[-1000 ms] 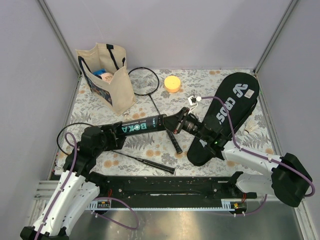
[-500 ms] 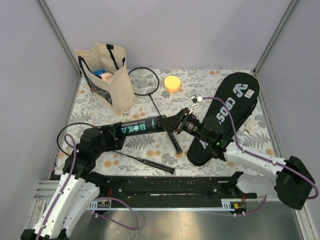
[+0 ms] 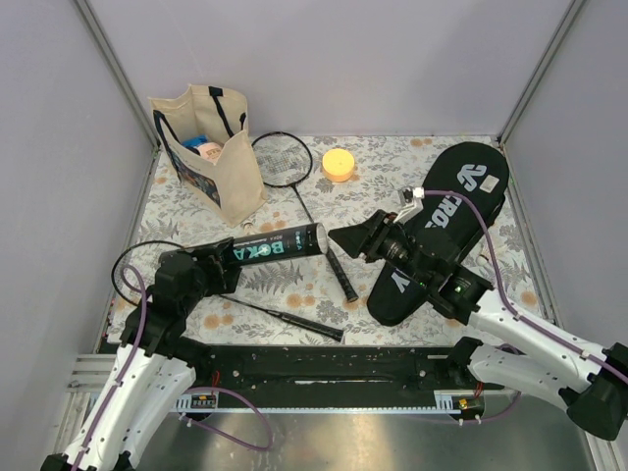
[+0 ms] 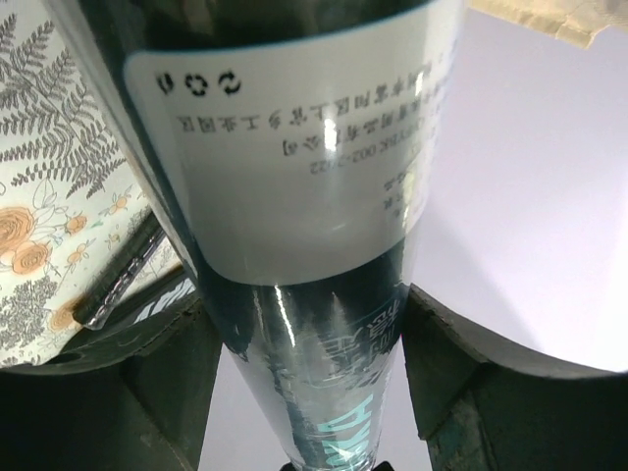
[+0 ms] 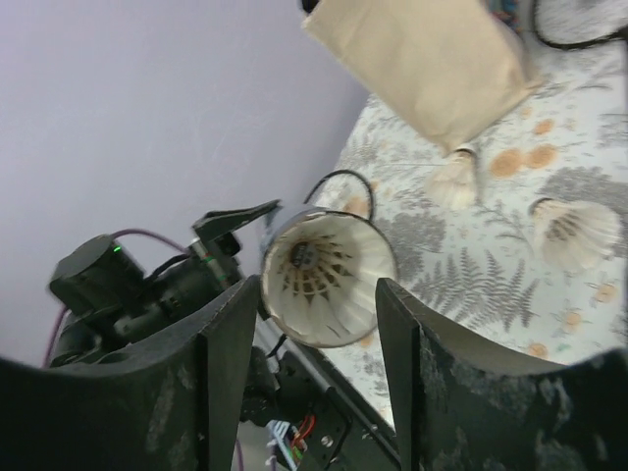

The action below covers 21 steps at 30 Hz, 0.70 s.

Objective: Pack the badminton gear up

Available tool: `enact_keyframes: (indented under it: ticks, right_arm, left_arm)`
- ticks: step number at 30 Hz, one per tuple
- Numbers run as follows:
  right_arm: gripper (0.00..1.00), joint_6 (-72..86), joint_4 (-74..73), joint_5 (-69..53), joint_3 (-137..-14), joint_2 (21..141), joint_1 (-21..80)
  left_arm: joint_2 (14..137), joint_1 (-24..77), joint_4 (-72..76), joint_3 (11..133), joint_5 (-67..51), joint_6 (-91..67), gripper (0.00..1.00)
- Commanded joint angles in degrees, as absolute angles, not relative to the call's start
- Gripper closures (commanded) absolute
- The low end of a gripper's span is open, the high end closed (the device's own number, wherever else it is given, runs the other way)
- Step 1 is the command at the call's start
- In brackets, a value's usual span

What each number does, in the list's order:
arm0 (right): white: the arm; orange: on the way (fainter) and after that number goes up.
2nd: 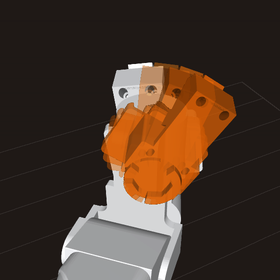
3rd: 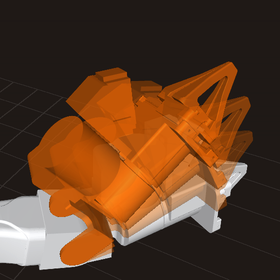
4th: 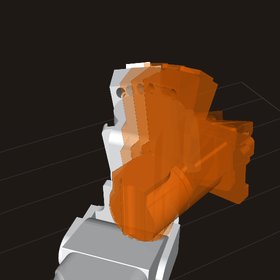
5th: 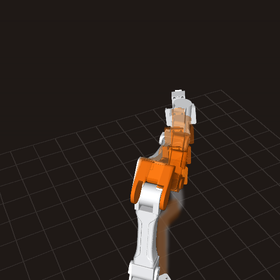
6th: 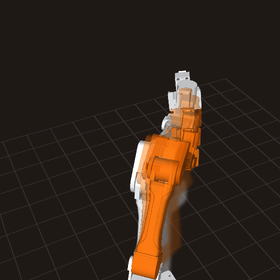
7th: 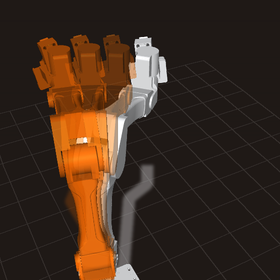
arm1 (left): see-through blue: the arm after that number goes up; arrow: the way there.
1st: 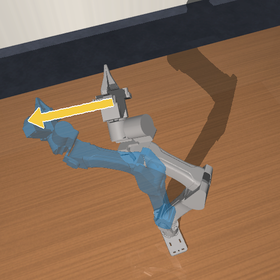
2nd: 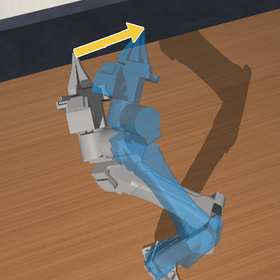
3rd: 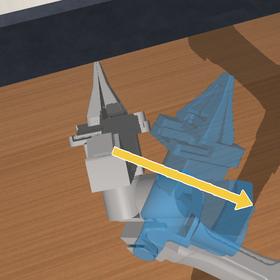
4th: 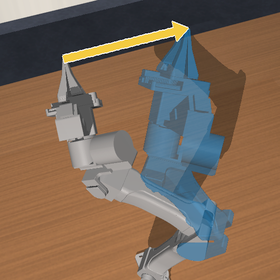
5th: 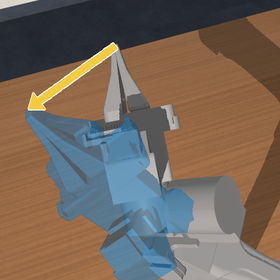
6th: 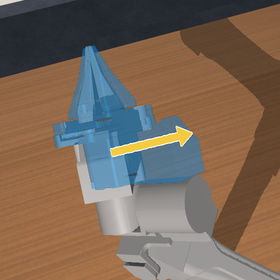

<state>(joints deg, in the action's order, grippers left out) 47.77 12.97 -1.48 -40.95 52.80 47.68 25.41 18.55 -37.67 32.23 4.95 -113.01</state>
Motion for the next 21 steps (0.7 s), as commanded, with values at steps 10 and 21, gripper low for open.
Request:
enact_keyframes:
  ticks: [10,21]
  right_arm:
    - [0.39,42.54,-9.92,22.16,-43.24,50.71,38.61]
    - [0.31,15.94,-20.73,26.54,-51.14,56.94,15.32]
  left_arm:
    - [21.8,18.63,-37.79,32.08,15.99,-104.68,0.54]
    - [19.07,18.63,-39.2,30.94,14.86,-100.9,0.54]
